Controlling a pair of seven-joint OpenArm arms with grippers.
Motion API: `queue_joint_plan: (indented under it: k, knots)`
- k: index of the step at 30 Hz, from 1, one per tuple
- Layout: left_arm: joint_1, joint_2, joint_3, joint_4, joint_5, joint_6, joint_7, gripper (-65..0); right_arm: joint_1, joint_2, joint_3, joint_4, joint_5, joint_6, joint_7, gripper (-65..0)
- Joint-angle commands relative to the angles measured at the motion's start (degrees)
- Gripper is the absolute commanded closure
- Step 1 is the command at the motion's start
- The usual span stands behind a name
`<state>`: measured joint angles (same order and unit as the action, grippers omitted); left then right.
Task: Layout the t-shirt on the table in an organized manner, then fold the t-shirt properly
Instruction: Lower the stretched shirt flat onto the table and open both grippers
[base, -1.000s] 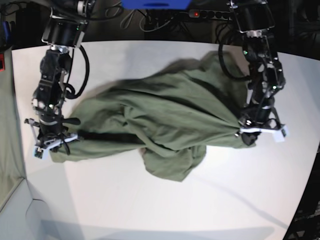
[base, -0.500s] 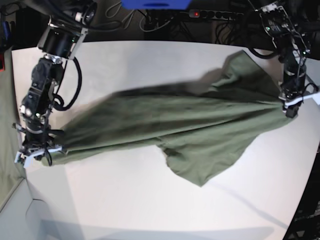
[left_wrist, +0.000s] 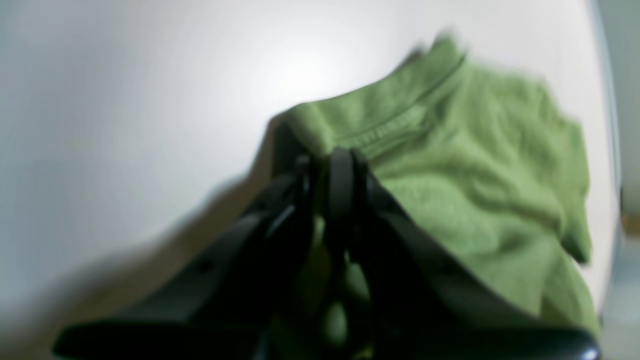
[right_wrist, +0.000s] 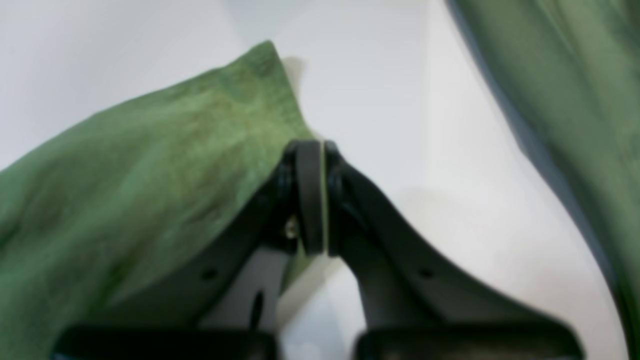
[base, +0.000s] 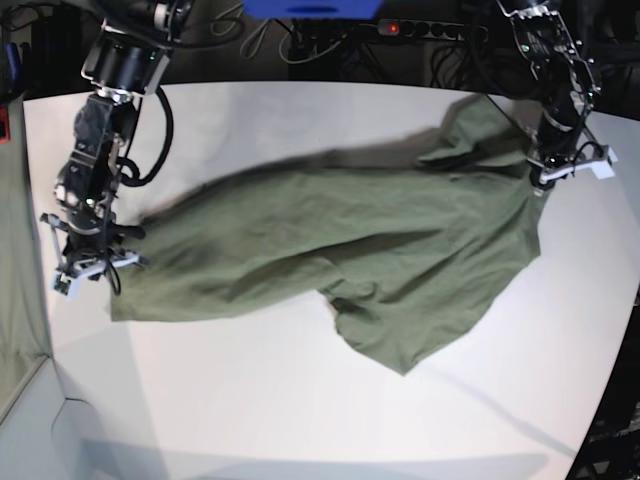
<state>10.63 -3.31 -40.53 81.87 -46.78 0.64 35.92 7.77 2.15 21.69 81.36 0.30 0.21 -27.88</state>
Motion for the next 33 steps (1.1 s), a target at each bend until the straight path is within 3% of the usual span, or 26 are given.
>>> queue_joint_plan:
  k: [1, 5, 8, 12, 23, 29, 33]
  knots:
    - [-1.27, -1.48, -0.57, 0.99, -0.47, -0.51, 2.01, -0.6, 0.71, 0.44, -0.02, 1.93, 0.01, 0.28, 1.72, -2.7]
    - [-2.85, -2.1, -1.09, 0.99, -0.47, -0.6, 6.76, -3.1, -2.01, 0.44, -0.02, 4.75, 0.01, 0.28, 1.9, -11.5]
    - [-2.94, -2.1, -1.09, 1.17, -0.47, -0.6, 7.11, -12.8, -3.33, 0.44, -0.02, 6.24, 0.01, 0.28, 2.08, -16.8]
    - [-2.5, -1.83, -1.97, 3.54, -0.47, -0.6, 7.02, -21.3, -4.03, 0.7, 0.24, 6.33, 0.01, 0.28, 2.16, -18.2]
    - [-2.94, 2.21, -11.11, 17.61, -0.47, -0.51, 7.64, -22.2, -7.73, 0.62, 0.33, 7.82, 0.01, 0.28, 2.16, -18.2]
    - [-11.03, 1.6, -0.13, 16.73, 1.73, -0.07, 7.02, -22.2, -9.84, 0.44, 0.15, 10.55, 0.01, 0.28, 2.08, -18.2]
    - [-18.24, 2.21, 8.58, 11.37, 10.17, 0.01, 6.94, -22.4, -10.28, 0.44, 0.24, 11.25, 0.01, 0.28, 1.81, -18.2]
